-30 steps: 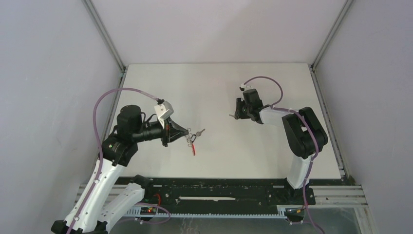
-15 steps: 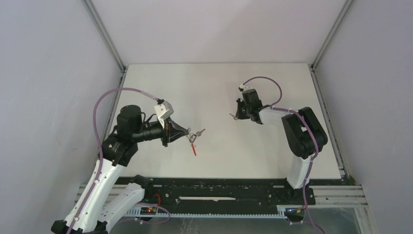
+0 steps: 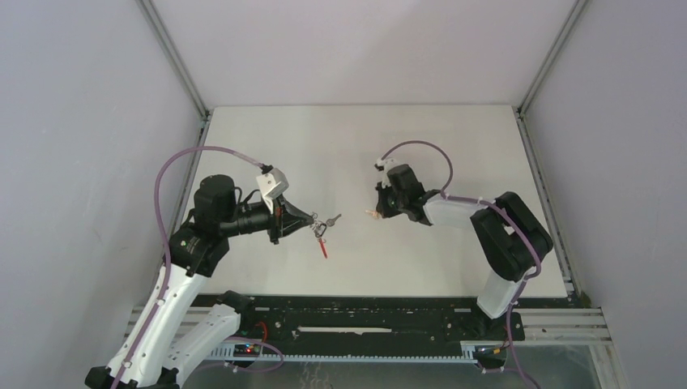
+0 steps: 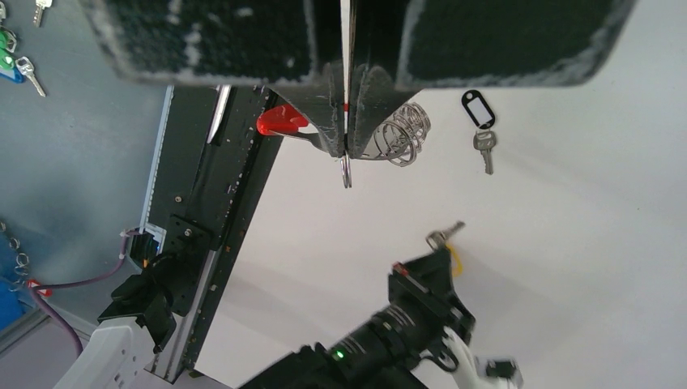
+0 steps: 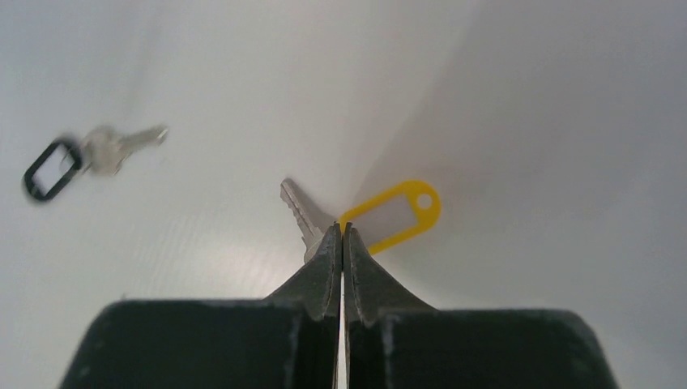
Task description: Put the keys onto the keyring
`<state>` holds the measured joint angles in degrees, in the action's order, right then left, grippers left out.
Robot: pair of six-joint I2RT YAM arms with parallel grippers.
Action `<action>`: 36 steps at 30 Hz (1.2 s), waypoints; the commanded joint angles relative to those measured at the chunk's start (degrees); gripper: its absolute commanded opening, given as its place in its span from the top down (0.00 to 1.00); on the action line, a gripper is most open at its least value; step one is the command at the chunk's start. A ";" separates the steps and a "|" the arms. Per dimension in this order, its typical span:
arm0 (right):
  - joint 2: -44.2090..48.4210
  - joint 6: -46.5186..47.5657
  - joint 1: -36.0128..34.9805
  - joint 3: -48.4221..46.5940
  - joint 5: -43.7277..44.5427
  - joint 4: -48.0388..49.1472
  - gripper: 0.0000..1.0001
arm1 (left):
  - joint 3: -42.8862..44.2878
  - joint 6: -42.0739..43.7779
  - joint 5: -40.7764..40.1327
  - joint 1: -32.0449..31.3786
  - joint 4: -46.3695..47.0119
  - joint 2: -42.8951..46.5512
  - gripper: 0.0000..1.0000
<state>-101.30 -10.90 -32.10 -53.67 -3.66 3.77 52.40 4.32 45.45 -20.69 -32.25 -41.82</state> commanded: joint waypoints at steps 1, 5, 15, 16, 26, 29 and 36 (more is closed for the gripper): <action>4.28 3.19 -6.01 4.38 -3.08 3.43 1.00 | 3.49 -0.95 1.84 0.30 1.79 0.70 1.00; 4.16 3.19 -10.15 6.70 -1.65 3.99 1.00 | 3.93 -0.98 1.92 0.30 1.80 0.79 1.00; 5.85 3.26 -12.94 9.28 0.11 4.50 0.84 | 4.23 -1.15 2.02 0.30 1.42 1.31 1.00; 6.09 3.35 -12.98 9.28 0.14 4.42 0.79 | 4.27 -1.15 2.12 0.30 1.38 1.24 1.00; 10.52 4.74 -12.70 9.29 1.20 2.46 0.46 | 4.57 -1.24 2.36 0.30 1.41 1.44 1.00; 14.65 3.85 -11.91 8.99 0.19 1.34 0.45 | 4.66 -1.26 2.35 0.30 1.41 1.48 1.00; 30.00 -4.99 -10.81 12.41 -0.59 7.01 0.00 | 5.43 -0.90 2.32 0.34 0.74 1.32 1.00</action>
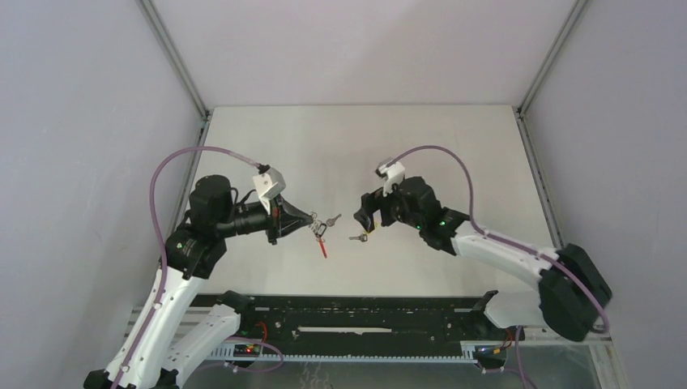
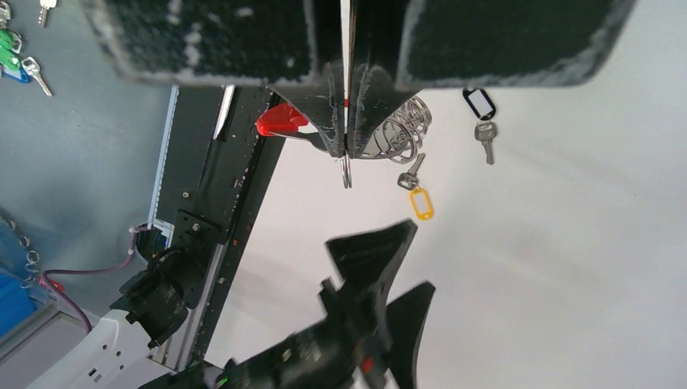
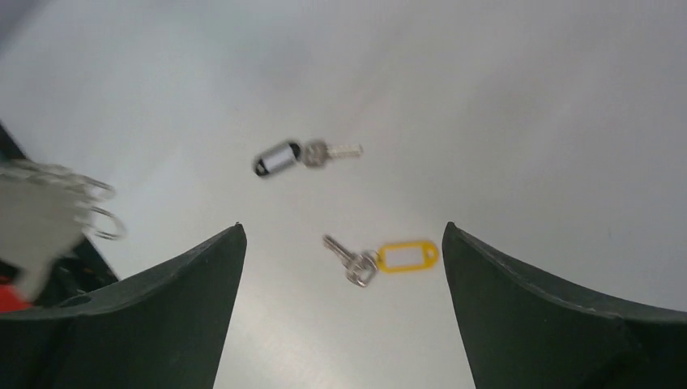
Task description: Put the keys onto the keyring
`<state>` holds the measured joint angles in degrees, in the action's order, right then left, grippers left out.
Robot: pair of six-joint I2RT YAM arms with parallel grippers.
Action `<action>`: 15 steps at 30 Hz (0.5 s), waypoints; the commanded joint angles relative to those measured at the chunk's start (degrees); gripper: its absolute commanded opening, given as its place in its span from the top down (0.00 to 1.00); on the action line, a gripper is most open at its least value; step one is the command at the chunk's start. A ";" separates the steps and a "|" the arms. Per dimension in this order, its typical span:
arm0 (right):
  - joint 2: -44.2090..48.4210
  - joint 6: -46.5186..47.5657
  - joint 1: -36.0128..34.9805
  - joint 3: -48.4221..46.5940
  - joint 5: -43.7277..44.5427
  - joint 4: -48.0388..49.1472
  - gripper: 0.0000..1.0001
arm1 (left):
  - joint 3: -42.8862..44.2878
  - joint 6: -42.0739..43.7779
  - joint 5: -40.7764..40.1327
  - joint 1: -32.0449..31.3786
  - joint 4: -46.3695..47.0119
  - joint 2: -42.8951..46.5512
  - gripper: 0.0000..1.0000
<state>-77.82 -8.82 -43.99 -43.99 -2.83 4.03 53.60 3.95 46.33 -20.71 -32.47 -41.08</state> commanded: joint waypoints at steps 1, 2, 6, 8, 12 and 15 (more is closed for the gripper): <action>5.75 -6.98 1.84 3.55 -6.53 8.09 0.00 | 4.30 -0.44 1.51 0.32 1.00 0.58 1.00; 4.28 -7.22 2.06 3.67 -9.80 8.55 0.00 | 4.30 -0.43 1.49 0.32 1.07 0.56 1.00; 5.67 -3.77 -2.61 4.77 -2.31 8.18 0.00 | 4.08 -0.41 1.22 0.32 0.99 1.03 1.00; 7.09 -3.48 -4.46 4.87 6.07 7.88 0.00 | 4.13 -0.43 1.37 0.32 0.92 1.03 1.00; 1.21 -2.90 -1.79 3.20 7.82 4.35 0.04 | 4.57 -0.52 1.53 0.37 0.82 0.70 1.00; -2.36 -1.43 -0.76 4.14 5.46 7.12 0.24 | 4.21 -0.52 1.53 0.32 0.74 0.91 1.00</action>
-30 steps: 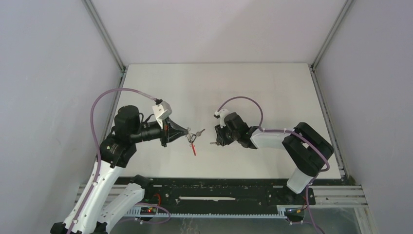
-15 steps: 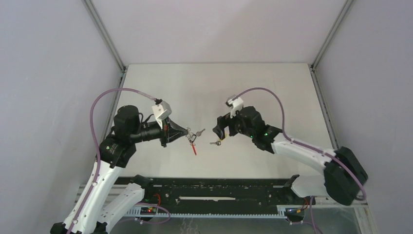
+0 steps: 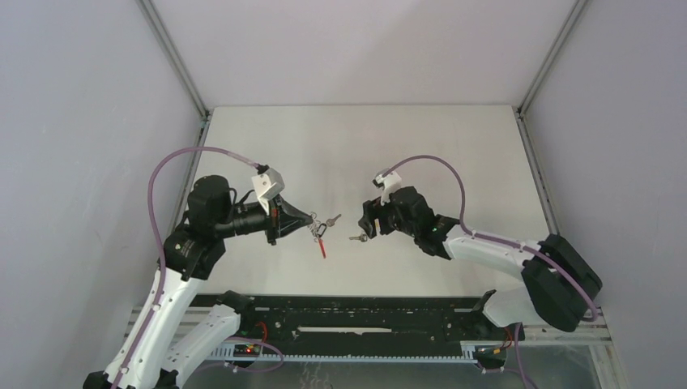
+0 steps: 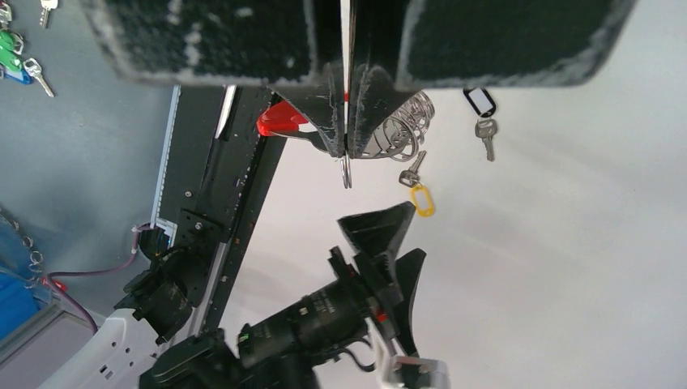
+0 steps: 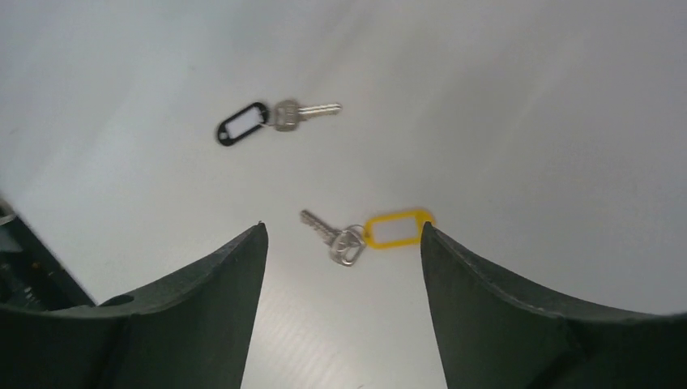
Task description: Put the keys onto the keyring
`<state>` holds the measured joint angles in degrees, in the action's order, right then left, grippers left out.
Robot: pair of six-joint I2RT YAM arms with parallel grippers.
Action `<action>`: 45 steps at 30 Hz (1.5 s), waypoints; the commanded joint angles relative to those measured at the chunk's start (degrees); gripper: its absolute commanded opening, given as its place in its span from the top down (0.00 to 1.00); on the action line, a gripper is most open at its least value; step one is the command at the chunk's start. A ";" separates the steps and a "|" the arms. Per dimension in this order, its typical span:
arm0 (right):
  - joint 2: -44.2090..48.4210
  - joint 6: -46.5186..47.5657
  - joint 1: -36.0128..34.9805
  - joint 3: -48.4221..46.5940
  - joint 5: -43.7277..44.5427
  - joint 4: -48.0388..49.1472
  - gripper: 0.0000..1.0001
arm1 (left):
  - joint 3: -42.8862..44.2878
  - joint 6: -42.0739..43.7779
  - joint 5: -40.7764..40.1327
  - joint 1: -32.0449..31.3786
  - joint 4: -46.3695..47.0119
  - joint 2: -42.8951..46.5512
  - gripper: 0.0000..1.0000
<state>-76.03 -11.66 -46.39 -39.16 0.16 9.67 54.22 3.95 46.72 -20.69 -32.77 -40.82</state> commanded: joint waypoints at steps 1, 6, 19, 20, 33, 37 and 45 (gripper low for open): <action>-5.31 2.32 1.19 -0.66 3.05 2.43 0.25 | 3.49 -0.52 1.15 0.30 0.97 0.73 1.00; -10.56 7.12 -0.09 -0.93 4.09 6.40 0.34 | 3.61 -0.61 1.11 0.30 0.70 0.61 1.00; -17.54 11.48 -1.07 -3.49 1.21 8.88 0.57 | 3.70 -0.70 0.92 0.30 0.78 -0.21 1.00; -17.83 11.48 -1.15 -3.67 1.05 8.93 0.57 | 3.79 -0.76 0.92 0.30 0.78 -0.29 1.00; -20.39 11.48 -1.17 -4.41 0.45 8.23 0.61 | 3.92 -0.87 0.85 0.31 0.88 -0.66 1.00; -20.57 11.48 -1.07 -4.61 0.44 7.78 0.64 | 4.14 -0.96 0.77 0.30 0.94 -0.75 1.00; -17.23 11.48 -1.24 -4.63 -1.46 6.38 0.62 | 4.16 -1.04 0.82 0.30 0.80 -0.74 1.00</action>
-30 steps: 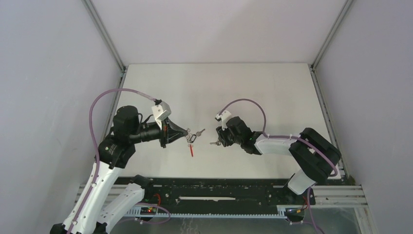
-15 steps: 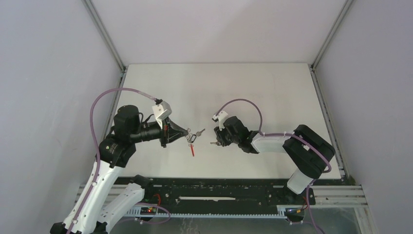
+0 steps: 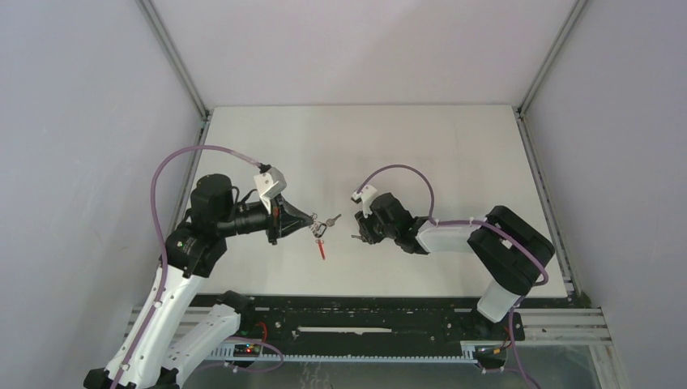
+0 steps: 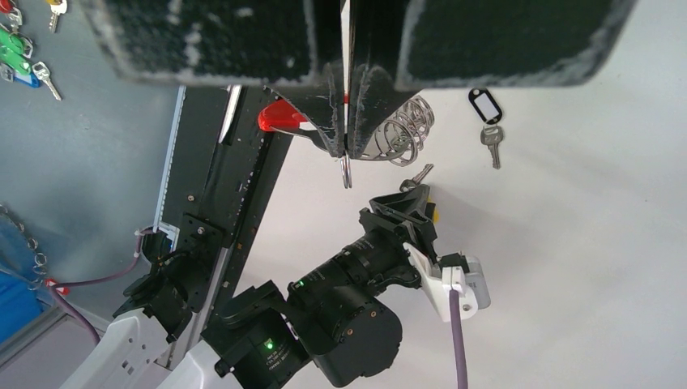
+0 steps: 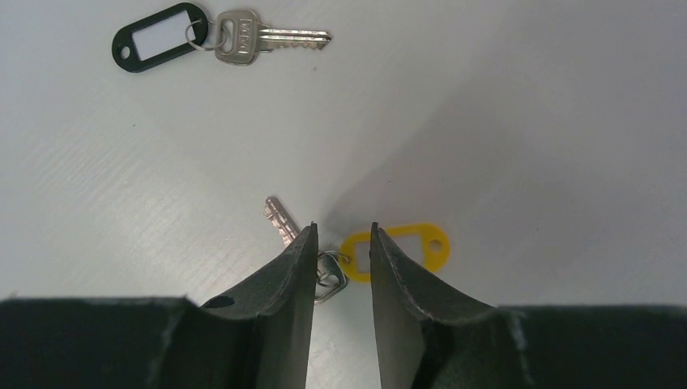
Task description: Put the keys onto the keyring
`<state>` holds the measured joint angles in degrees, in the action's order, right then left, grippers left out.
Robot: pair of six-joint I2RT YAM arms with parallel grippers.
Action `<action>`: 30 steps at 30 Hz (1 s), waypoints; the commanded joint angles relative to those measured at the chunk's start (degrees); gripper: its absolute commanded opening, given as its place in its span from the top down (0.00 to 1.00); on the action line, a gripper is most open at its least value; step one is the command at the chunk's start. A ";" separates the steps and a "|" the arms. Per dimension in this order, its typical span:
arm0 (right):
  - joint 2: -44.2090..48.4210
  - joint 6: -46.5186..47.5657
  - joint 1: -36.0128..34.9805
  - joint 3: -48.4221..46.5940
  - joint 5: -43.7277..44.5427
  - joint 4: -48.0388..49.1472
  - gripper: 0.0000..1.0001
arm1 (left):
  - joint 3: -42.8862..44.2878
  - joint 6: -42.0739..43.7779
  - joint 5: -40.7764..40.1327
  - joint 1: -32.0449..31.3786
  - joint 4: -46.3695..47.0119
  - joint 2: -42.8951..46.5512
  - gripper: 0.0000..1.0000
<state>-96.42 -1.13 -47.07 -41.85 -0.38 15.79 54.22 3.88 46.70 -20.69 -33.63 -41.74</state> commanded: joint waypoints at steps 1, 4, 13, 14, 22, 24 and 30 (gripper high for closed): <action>3.76 0.95 -0.50 -1.91 -0.89 0.07 0.61 | 4.15 -1.10 0.85 0.29 1.71 0.22 1.00; 5.25 0.95 -0.56 -1.91 -0.62 -0.81 0.60 | 4.25 -1.16 0.85 0.30 1.81 0.17 1.00; 4.21 2.17 -1.64 -1.92 -0.51 -3.33 0.60 | 4.19 -1.24 0.81 0.30 1.90 0.52 1.00; 3.88 2.18 -1.64 -1.85 -0.72 -3.19 0.62 | 4.15 -1.24 0.77 0.30 1.85 0.59 1.00; 3.01 2.65 -1.11 -1.57 -1.30 -3.21 0.66 | 4.32 -1.33 0.77 0.29 1.63 0.76 1.00; 2.68 2.75 -1.04 -1.57 -1.60 -3.31 0.66 | 4.30 -1.33 0.85 0.31 1.63 0.74 1.00; 1.19 2.86 -0.75 -1.57 -1.93 -3.37 0.68 | 4.32 -1.43 0.94 0.29 1.64 0.63 1.00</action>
<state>-94.19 0.80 -48.07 -41.87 -1.91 11.53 54.22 3.40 46.72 -20.69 -33.63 -41.58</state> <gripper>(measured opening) 0.325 0.011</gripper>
